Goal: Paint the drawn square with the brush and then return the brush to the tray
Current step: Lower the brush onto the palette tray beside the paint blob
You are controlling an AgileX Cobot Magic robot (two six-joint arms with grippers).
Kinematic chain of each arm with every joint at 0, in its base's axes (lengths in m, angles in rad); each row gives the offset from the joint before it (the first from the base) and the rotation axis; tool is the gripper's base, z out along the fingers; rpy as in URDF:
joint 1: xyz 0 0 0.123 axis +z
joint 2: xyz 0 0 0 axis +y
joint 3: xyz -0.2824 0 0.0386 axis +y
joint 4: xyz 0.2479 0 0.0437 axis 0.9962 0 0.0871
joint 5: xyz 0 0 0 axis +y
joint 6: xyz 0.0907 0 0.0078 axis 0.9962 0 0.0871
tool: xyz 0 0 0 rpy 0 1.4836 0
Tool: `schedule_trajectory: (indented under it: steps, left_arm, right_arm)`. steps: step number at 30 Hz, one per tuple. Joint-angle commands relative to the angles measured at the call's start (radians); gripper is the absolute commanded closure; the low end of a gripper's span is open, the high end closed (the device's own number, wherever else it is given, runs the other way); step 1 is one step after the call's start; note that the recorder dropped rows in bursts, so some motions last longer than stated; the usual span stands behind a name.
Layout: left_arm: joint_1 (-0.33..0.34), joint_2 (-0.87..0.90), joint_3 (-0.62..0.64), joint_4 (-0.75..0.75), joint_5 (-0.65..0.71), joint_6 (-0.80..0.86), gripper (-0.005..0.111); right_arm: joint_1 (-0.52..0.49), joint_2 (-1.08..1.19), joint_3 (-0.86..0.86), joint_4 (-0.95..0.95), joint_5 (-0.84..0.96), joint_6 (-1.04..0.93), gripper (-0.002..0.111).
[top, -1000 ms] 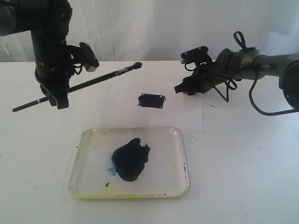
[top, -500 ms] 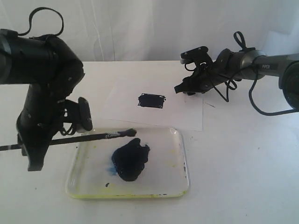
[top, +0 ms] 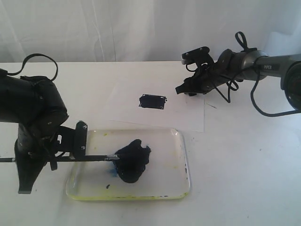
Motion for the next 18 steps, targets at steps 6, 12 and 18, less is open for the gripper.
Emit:
schedule_trajectory:
  steps: [6,12,18]
  left_arm:
    - [-0.005,-0.008,0.01,0.015,-0.036,-0.083,0.107]
    - [-0.005,0.001,0.01,-0.008,-0.036,-0.083,0.107]
    - [-0.005,0.061,0.01,-0.031,-0.038,-0.058,0.107]
  right_arm:
    - [-0.001,0.005,0.007,-0.013,0.013,-0.007,0.061]
    - [-0.001,0.005,0.007,-0.013,0.013,-0.007,0.061]
    - [-0.001,0.005,0.007,-0.013,0.013,-0.007,0.061]
